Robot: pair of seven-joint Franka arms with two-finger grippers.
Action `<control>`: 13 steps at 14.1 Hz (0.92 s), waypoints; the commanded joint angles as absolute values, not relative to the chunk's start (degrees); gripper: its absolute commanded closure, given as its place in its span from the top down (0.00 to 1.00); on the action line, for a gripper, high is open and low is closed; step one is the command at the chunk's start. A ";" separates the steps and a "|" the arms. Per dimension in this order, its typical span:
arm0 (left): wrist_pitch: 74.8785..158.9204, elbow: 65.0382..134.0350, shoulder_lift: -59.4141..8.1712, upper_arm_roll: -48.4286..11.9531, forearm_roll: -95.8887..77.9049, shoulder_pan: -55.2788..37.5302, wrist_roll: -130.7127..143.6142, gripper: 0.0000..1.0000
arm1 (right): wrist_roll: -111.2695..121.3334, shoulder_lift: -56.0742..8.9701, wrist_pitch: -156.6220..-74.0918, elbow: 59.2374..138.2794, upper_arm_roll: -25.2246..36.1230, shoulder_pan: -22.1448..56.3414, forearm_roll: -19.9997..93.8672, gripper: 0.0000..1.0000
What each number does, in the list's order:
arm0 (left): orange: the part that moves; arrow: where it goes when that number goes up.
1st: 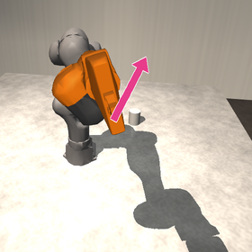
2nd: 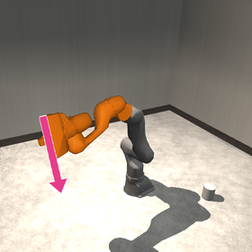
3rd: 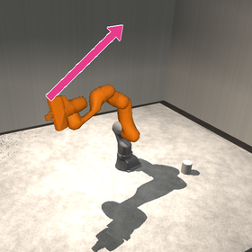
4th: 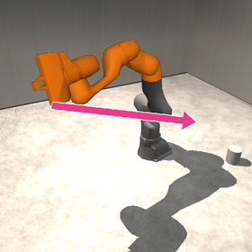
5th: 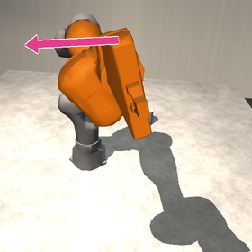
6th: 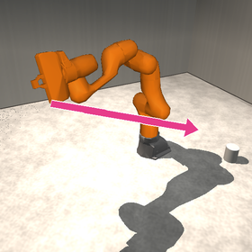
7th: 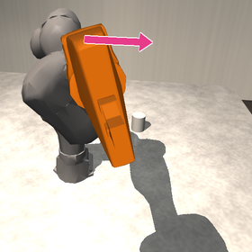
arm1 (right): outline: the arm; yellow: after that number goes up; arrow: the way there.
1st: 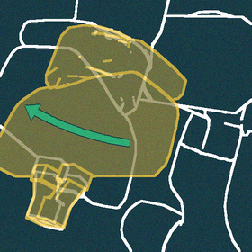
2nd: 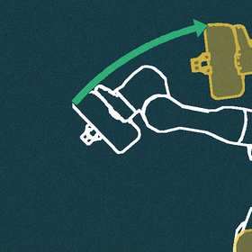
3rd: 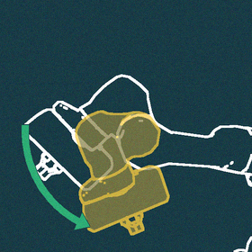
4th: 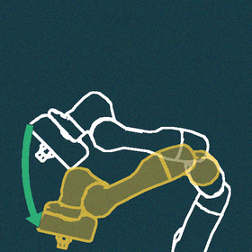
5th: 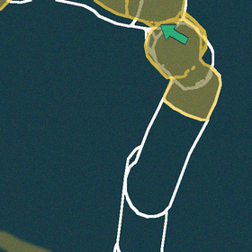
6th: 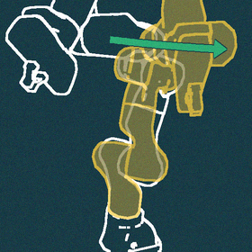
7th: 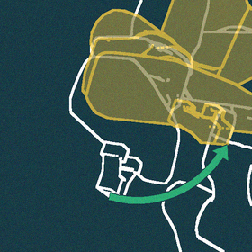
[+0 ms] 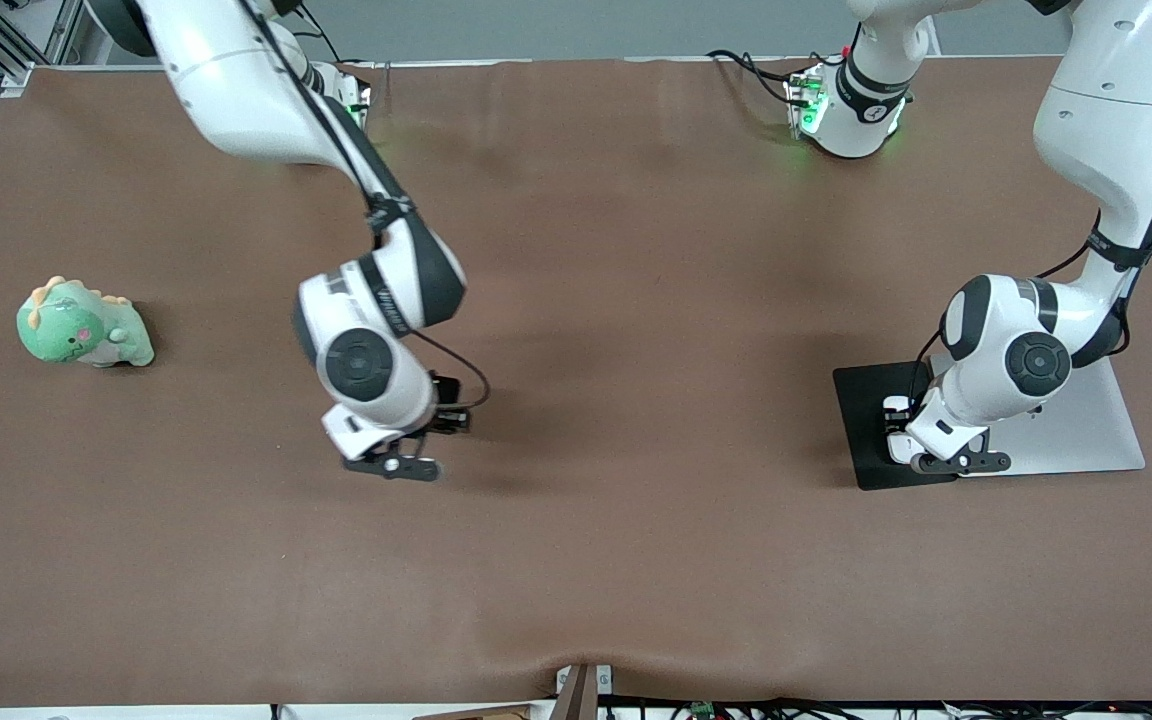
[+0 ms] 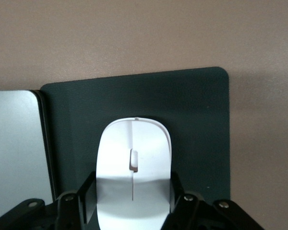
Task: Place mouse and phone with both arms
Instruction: 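Carry the phone toward the plush toy with the right gripper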
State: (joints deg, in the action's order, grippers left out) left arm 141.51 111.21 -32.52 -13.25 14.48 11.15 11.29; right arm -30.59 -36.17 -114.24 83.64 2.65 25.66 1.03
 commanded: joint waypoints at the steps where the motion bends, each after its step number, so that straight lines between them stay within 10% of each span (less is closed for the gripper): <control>1: 143.43 111.80 -33.04 -13.54 15.38 11.34 12.48 0.51 | -22.89 -27.35 -114.44 94.28 1.50 19.63 1.05 0.00; 5: 143.44 111.80 -33.31 -13.54 15.38 11.34 12.39 0.54 | -12.24 -21.46 -114.96 102.02 1.58 11.71 1.05 0.00; 8: 143.44 111.53 -33.49 -13.54 15.38 11.16 11.70 1.00 | -5.55 -19.34 -115.75 105.99 1.58 5.56 1.05 0.00; 13: 142.56 111.18 -30.42 -14.94 15.38 11.16 11.78 1.00 | 6.13 -19.86 -129.42 114.06 1.67 -2.97 1.05 0.00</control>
